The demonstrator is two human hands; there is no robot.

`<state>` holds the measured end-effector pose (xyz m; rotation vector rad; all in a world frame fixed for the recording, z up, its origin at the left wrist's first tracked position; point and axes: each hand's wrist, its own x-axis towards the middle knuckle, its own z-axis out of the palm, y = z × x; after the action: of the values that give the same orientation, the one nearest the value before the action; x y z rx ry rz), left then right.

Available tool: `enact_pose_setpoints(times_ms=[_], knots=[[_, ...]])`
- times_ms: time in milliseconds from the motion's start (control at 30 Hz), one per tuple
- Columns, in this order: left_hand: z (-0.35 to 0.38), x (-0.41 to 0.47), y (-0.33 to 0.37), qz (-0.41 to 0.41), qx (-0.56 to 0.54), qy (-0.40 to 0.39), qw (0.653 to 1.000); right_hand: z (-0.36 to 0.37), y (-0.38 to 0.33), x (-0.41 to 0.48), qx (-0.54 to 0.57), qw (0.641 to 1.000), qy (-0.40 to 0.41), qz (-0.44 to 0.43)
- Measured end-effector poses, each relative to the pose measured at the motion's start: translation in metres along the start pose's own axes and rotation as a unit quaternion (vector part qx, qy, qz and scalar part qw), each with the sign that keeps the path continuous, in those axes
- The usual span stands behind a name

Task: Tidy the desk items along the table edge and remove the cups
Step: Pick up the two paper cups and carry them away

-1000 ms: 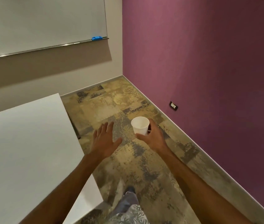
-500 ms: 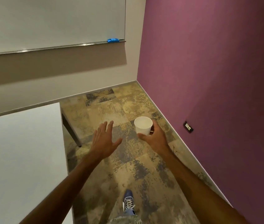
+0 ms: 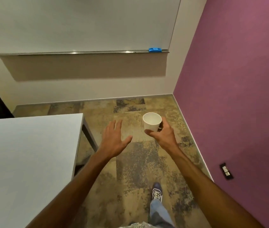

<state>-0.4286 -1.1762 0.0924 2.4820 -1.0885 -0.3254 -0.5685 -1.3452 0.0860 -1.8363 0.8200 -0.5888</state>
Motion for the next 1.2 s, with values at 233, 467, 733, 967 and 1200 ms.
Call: enact_pose_setpoints(times_ms=[233, 467, 733, 967, 1200], knots=[[0.001, 0.113, 0.019, -0.064, -0.012, 0.029, 0.997, 0.002, 0.007, 0.140, 0.011, 0.995, -0.077, -0.058], [-0.005, 0.197, 0.027, -0.127, -0.021, 0.067, 0.989, -0.017, 0.012, 0.255, 0.000, 0.982, -0.170, -0.087], [-0.004, 0.274, 0.028, -0.168, -0.028, 0.086, 0.982, -0.023, 0.024, 0.359, -0.015, 0.969, -0.224, -0.099], [-0.007, 0.357, -0.007, -0.194, -0.035, 0.087, 0.976, 0.030, 0.020, 0.461, -0.031, 0.964, -0.245, -0.102], [-0.033, 0.453, -0.063, -0.233, -0.064, 0.098, 0.965, 0.120, -0.013, 0.558, -0.006, 0.955, -0.283, -0.084]])
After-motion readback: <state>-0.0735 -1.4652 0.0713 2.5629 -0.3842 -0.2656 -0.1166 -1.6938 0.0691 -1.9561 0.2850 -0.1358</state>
